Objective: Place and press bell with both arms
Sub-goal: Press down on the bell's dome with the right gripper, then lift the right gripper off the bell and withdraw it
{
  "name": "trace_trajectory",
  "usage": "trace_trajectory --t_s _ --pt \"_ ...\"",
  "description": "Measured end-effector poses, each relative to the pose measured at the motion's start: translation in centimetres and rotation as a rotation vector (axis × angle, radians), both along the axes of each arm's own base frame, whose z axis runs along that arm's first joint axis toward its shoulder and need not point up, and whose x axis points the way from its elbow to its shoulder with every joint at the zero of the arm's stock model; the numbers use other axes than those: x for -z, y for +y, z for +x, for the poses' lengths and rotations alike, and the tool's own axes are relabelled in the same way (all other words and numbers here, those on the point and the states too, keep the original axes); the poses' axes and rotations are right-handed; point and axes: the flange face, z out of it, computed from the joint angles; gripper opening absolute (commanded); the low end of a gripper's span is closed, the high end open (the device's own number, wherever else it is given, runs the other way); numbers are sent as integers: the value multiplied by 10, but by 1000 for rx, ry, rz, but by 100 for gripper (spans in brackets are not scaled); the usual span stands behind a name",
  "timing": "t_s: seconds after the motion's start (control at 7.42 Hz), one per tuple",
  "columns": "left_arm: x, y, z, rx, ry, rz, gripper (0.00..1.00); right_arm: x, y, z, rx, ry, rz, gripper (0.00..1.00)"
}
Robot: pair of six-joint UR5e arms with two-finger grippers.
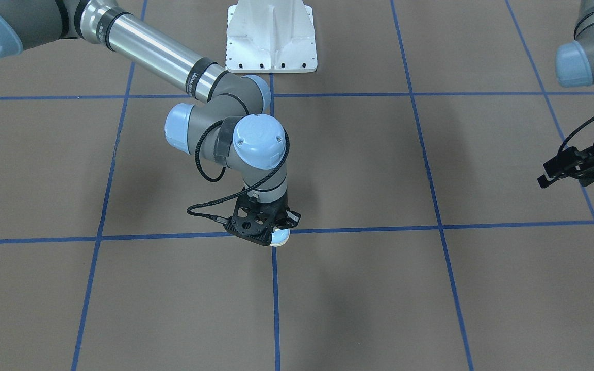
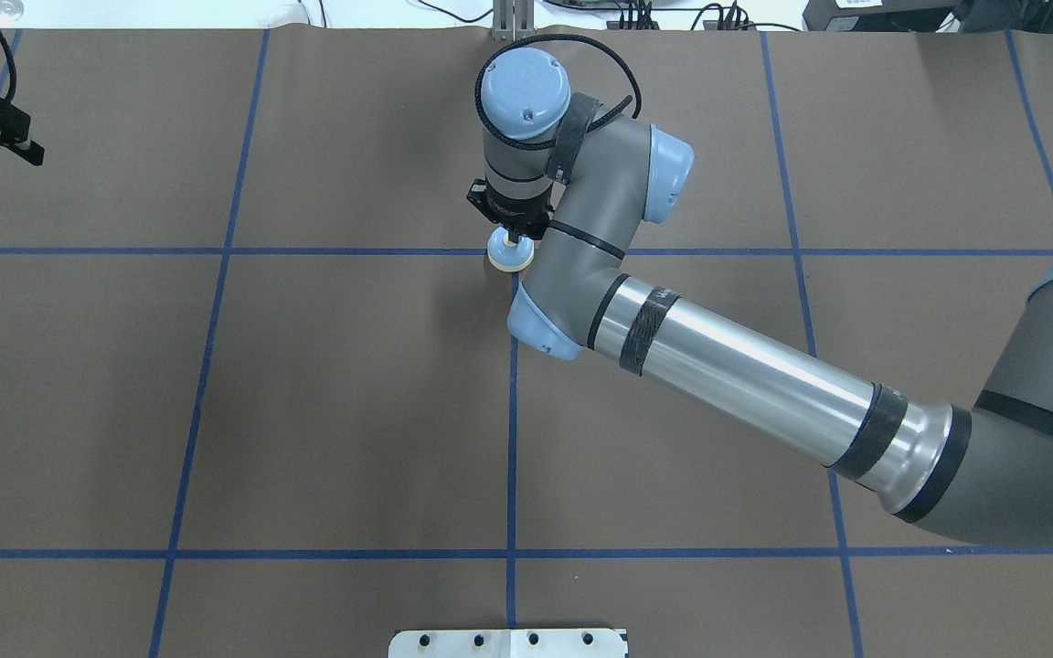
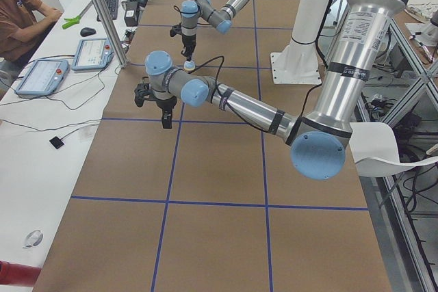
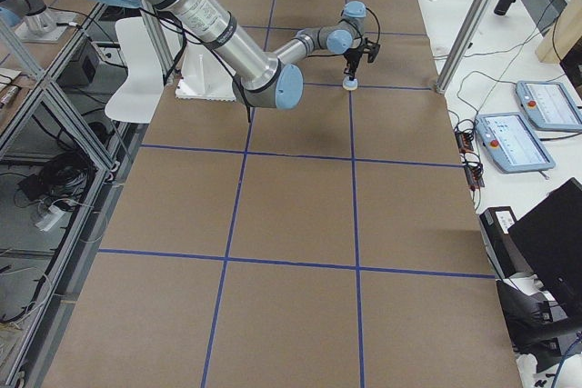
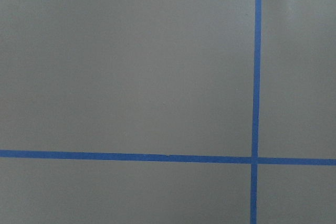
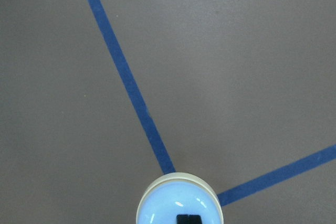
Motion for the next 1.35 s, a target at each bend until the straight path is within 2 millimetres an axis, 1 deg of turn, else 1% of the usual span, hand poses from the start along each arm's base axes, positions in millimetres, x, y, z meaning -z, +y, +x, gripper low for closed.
trace_trajectory --t_s 0.27,0.4,0.54,0.67,0.81,0.94,1.08,1.21,1.35 --pt "0 0 0 0 0 -1 100 19 -11 18 -16 -32 9 0" --pt "0 0 0 1 0 -2 100 25 -17 27 -18 -46 7 0" --pt "0 0 0 1 0 -2 100 29 -19 33 -19 -54 6 48" --pt "0 0 0 1 0 -2 100 33 -24 42 -20 -66 3 99" --pt "0 0 0 2 0 -2 100 33 -29 59 -19 -77 0 100" --pt "1 0 -1 2 0 0 100 29 -30 79 -9 -73 9 100" --pt "1 0 -2 2 -1 2 100 18 -25 109 22 -41 33 100" --pt "1 1 -5 7 -3 5 100 3 -15 145 73 11 68 100" --pt "1 1 -11 16 -8 12 100 -20 -5 189 135 73 106 100"
